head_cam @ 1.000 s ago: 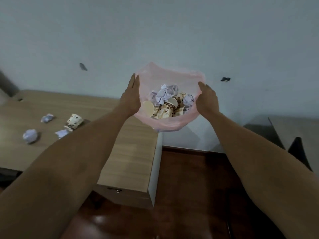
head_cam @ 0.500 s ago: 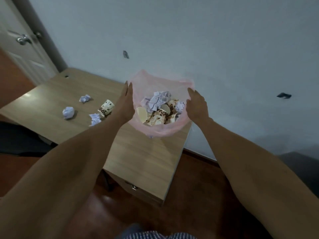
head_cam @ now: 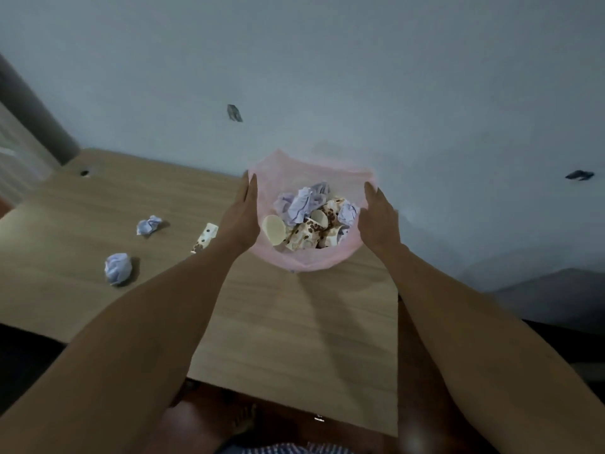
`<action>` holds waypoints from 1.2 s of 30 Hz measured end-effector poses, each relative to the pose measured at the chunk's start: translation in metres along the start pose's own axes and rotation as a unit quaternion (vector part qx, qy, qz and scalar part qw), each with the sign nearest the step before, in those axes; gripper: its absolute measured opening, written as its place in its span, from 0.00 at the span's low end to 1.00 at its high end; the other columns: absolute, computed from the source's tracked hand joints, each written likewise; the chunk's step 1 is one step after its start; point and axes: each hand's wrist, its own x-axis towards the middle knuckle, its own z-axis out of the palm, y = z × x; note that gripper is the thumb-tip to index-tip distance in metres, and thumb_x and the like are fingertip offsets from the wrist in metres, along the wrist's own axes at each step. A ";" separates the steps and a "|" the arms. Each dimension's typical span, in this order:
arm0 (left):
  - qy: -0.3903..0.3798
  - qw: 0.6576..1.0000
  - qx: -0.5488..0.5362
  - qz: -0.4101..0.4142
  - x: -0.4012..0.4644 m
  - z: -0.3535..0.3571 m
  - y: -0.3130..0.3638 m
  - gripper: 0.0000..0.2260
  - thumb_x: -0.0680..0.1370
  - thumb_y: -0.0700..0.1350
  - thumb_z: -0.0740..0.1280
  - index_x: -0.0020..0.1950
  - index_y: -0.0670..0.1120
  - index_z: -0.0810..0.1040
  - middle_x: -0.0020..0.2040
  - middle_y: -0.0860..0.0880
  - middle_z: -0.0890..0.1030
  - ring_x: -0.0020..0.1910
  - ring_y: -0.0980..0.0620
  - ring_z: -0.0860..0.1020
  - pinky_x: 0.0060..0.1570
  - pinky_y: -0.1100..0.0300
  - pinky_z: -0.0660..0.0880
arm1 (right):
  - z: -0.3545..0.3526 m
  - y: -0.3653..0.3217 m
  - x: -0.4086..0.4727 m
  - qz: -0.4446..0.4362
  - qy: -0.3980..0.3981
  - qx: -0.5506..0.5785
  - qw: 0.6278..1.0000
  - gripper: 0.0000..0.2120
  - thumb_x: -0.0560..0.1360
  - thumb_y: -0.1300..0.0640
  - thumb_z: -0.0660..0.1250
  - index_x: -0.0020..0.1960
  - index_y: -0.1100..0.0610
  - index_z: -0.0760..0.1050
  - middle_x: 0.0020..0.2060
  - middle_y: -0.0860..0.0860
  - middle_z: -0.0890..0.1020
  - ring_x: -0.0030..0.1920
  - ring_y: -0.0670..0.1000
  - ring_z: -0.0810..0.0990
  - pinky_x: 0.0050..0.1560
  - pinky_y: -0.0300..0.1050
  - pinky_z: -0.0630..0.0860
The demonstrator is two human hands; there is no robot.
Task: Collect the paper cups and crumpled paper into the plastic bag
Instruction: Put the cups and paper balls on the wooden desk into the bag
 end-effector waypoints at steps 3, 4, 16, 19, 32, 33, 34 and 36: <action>-0.032 0.999 0.017 0.010 0.016 0.002 -0.030 0.42 0.76 0.31 0.63 0.83 0.48 0.43 0.83 0.51 0.42 0.66 0.36 0.74 0.49 0.42 0.79 | 0.021 -0.016 -0.003 0.042 0.008 -0.006 0.999 0.30 0.80 0.68 0.60 0.80 0.61 0.58 0.77 0.58 0.65 0.73 0.60 0.69 0.67 0.52 0.69; -0.043 0.999 0.022 0.012 0.019 0.004 -0.039 0.42 0.77 0.33 0.63 0.83 0.49 0.42 0.83 0.51 0.42 0.64 0.35 0.76 0.48 0.42 0.79 | 0.028 -0.020 -0.008 0.063 0.002 0.003 0.998 0.31 0.80 0.68 0.61 0.81 0.60 0.57 0.78 0.57 0.64 0.74 0.59 0.68 0.68 0.53 0.69; -0.108 0.992 0.013 0.062 0.010 0.034 -0.086 0.50 0.74 0.37 0.71 0.82 0.51 0.37 0.82 0.54 0.35 0.50 0.36 0.80 0.37 0.47 0.78 | 0.047 -0.046 -0.007 0.007 0.055 -0.171 0.984 0.33 0.76 0.49 0.70 0.75 0.56 0.60 0.74 0.56 0.64 0.74 0.61 0.64 0.69 0.62 0.68; -0.111 0.991 0.008 0.076 0.004 0.039 -0.097 0.51 0.74 0.37 0.72 0.82 0.51 0.37 0.81 0.55 0.35 0.49 0.36 0.80 0.38 0.47 0.78 | 0.058 -0.053 0.019 0.039 -0.017 -0.227 0.973 0.32 0.81 0.46 0.64 0.80 0.54 0.57 0.77 0.56 0.63 0.78 0.59 0.58 0.73 0.62 0.61; 0.006 0.993 -0.064 0.094 0.013 0.020 -0.165 0.24 0.73 0.50 0.65 0.68 0.48 0.66 0.79 0.42 0.56 0.67 0.36 0.72 0.52 0.47 0.75 | 0.056 -0.078 0.041 0.077 0.050 -0.184 0.979 0.15 0.87 0.54 0.49 0.63 0.61 0.68 0.56 0.61 0.79 0.53 0.68 0.80 0.48 0.56 0.72; 0.020 0.996 -0.072 0.047 0.012 0.020 -0.169 0.24 0.70 0.50 0.64 0.65 0.47 0.66 0.76 0.42 0.61 0.65 0.36 0.73 0.52 0.46 0.75 | 0.056 -0.077 0.041 0.076 0.057 -0.189 0.977 0.15 0.87 0.54 0.49 0.63 0.61 0.68 0.55 0.61 0.79 0.52 0.68 0.80 0.48 0.56 0.73; 0.021 0.997 -0.078 -0.005 0.011 0.022 -0.173 0.25 0.69 0.50 0.64 0.65 0.46 0.66 0.72 0.42 0.64 0.62 0.35 0.73 0.54 0.44 0.74 | 0.056 -0.076 0.042 0.075 0.060 -0.197 0.976 0.14 0.87 0.54 0.50 0.63 0.61 0.69 0.55 0.61 0.79 0.52 0.68 0.81 0.47 0.55 0.73; -0.027 0.991 -0.072 -0.108 0.011 0.028 -0.180 0.30 0.69 0.50 0.68 0.69 0.49 0.64 0.70 0.42 0.65 0.63 0.34 0.72 0.60 0.42 0.72 | 0.057 -0.074 0.042 0.068 0.056 -0.215 0.973 0.10 0.86 0.57 0.53 0.62 0.61 0.69 0.54 0.60 0.79 0.50 0.67 0.81 0.46 0.54 0.73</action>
